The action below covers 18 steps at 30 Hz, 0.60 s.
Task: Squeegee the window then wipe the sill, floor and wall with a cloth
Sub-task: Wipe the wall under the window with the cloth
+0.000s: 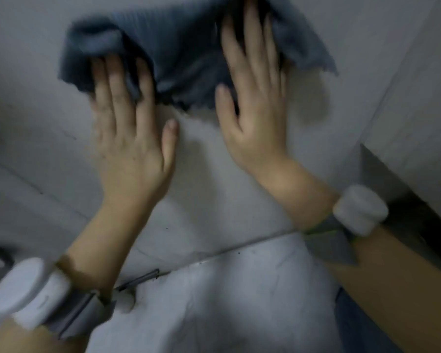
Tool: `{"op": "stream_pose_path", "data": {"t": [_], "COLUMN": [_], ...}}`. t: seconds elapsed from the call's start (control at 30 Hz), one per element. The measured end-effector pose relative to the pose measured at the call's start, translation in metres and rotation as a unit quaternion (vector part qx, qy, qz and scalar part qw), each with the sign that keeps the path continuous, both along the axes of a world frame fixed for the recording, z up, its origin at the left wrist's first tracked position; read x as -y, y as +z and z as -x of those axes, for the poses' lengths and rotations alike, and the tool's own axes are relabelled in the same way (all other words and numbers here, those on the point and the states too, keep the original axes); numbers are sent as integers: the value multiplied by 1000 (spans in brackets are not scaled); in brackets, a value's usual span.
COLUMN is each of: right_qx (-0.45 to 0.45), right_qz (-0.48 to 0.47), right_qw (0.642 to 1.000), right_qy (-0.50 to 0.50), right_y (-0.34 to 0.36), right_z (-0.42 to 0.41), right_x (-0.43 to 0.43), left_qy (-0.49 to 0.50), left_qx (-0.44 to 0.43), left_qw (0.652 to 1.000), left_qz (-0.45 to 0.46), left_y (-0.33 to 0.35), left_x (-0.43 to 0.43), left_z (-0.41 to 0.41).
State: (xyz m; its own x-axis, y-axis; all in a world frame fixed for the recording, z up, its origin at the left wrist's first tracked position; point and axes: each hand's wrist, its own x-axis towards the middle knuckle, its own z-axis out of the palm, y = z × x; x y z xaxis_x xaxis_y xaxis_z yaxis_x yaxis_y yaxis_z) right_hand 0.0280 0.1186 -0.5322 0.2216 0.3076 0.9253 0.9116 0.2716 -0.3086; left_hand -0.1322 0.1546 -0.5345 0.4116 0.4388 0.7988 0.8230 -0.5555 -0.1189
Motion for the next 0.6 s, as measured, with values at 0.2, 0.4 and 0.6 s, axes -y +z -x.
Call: {"op": "stream_pose_path", "data": {"t": [0.2, 0.4, 0.6], "right_qx": [33, 51, -24], "right_qz": [231, 370, 347], "right_qw": [972, 927, 937], "right_qy": [22, -15, 26], "right_y": [-206, -285, -244], "right_z": [41, 83, 94], "right_x": [26, 37, 34], "left_qy": [8, 60, 37], "left_qx": [-139, -237, -173], "left_qw": [987, 952, 970], "left_qz": [87, 187, 168], "left_y": [-168, -247, -205], "left_x": [8, 23, 26], "left_z": [74, 110, 109]}}
